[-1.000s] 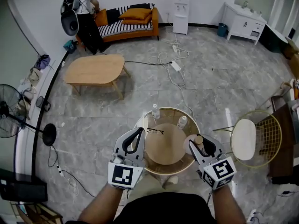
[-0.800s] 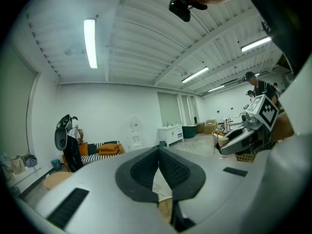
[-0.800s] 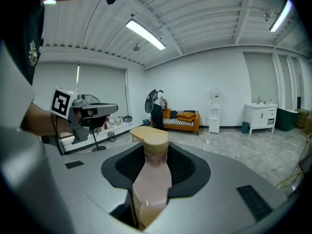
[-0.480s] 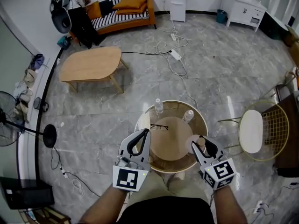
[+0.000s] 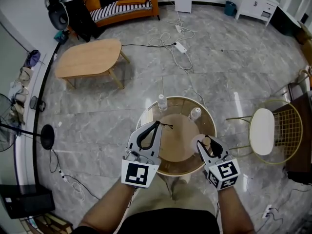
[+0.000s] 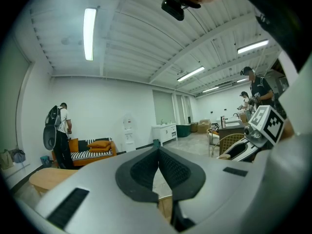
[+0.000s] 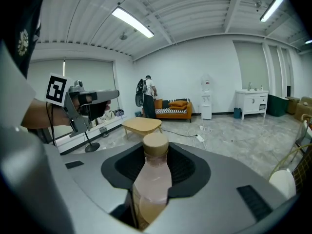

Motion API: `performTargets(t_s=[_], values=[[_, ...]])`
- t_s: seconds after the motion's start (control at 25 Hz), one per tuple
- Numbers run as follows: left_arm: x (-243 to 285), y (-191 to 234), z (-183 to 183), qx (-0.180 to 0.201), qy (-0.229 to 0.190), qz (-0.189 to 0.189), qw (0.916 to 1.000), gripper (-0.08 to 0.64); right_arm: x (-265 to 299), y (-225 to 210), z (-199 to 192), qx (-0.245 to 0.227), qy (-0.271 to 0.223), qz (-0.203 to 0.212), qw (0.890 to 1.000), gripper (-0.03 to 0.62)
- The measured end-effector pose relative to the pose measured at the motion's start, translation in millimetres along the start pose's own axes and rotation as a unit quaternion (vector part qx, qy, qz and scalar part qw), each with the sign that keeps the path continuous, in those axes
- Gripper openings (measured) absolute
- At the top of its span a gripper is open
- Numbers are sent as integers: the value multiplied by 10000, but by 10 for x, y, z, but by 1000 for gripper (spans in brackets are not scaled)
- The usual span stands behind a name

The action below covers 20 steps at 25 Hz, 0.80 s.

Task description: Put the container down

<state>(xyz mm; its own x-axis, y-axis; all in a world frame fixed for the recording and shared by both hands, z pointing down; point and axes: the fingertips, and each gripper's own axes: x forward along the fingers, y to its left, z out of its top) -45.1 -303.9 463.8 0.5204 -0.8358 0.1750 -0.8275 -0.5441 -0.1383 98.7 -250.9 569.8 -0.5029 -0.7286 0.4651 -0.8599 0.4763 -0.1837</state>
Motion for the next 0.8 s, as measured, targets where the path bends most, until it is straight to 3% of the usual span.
performTargets(t_s=[0.52,0.8], values=[[185,-22,-534,-73,150,27,9999,15,501,-157,-697,31,434,-139,9990,153],[151,33,-818,76,325,-9,9994,15,793,-158,-1037,68,676,-202,9975,153]])
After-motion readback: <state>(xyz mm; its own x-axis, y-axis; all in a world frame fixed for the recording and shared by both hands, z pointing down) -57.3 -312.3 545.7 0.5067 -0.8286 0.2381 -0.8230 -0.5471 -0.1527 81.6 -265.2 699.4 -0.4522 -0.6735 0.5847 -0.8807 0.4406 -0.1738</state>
